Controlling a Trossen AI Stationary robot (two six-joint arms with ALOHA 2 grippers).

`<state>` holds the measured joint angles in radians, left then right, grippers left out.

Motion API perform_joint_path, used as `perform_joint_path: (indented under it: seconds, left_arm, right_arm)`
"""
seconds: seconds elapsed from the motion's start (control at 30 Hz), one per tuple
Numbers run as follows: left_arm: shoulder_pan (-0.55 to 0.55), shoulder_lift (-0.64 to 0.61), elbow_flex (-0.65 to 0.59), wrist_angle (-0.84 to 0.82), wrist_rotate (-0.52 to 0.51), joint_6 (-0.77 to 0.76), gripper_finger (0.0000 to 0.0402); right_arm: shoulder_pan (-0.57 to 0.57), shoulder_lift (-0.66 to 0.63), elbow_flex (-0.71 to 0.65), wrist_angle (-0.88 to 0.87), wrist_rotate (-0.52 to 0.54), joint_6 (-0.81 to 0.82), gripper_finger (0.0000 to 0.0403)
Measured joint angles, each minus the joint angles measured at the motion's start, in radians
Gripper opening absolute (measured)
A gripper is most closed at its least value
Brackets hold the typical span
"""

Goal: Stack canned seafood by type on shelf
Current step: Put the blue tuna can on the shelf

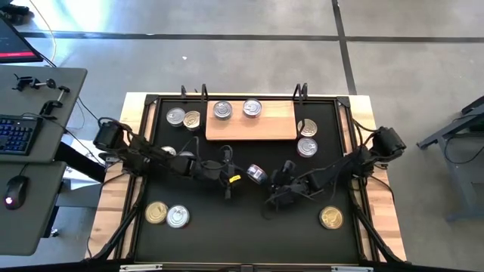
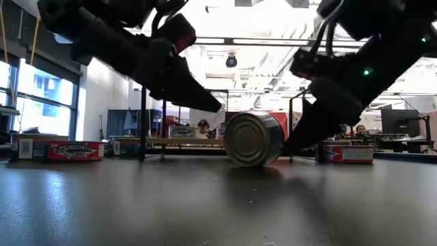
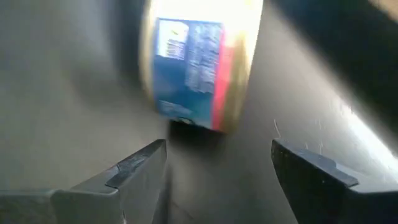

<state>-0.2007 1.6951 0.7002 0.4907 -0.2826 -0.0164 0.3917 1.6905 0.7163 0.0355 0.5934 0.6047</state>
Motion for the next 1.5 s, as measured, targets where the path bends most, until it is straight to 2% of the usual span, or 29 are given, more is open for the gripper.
perform_joint_path:
  seconds: [0.07, 0.2, 0.33, 0.5, 0.6, 0.8, 0.9, 1.13, 1.27, 1.4, 1.5]
  left_arm:
    - [0.005, 0.001, -0.002, -0.029, -0.006, -0.003, 0.0208]
    - [0.0, 0.001, -0.002, -0.065, -0.05, -0.007, 0.0208]
    - [-0.013, -0.017, -0.002, -0.095, -0.107, -0.006, 0.0208]
    - [-0.017, -0.05, -0.001, -0.19, -0.15, -0.006, 0.0208]
    - [-0.017, -0.056, -0.002, -0.238, -0.16, -0.008, 0.0208]
    - [-0.015, -0.04, -0.001, -0.279, -0.18, -0.034, 0.0208]
    - [-0.008, -0.013, -0.002, -0.248, -0.181, -0.024, 0.0208]
    - [0.026, 0.06, -0.001, -0.14, -0.177, 0.018, 0.0208]
    - [0.033, 0.077, 0.0, -0.117, -0.16, 0.018, 0.0208]
    - [0.026, 0.08, 0.0, -0.111, -0.158, 0.003, 0.0208]
    - [0.012, 0.073, 0.0, -0.131, -0.159, -0.003, 0.0208]
  right_arm:
    - [-0.011, 0.0, 0.0, 0.082, 0.0, -0.059, 0.0281]
    - [-0.048, -0.007, 0.054, 0.109, 0.01, -0.175, 0.0281]
    - [-0.074, -0.011, 0.128, 0.097, 0.062, -0.261, 0.0281]
    - [-0.078, -0.011, 0.199, 0.056, 0.062, -0.329, 0.0281]
    - [-0.065, -0.011, 0.201, -0.006, 0.042, -0.288, 0.0281]
    - [-0.012, -0.011, 0.127, -0.022, 0.071, -0.057, 0.0281]
    - [-0.005, 0.004, 0.095, 0.016, 0.108, -0.041, 0.0281]
    - [-0.076, 0.11, 0.088, 0.286, 0.099, -0.294, 0.0281]
    - [-0.133, 0.136, 0.088, 0.35, 0.066, -0.319, 0.028]
    - [-0.168, 0.137, 0.088, 0.34, 0.009, -0.315, 0.0253]
    - [-0.176, 0.137, 0.088, 0.335, -0.01, -0.322, 0.02]
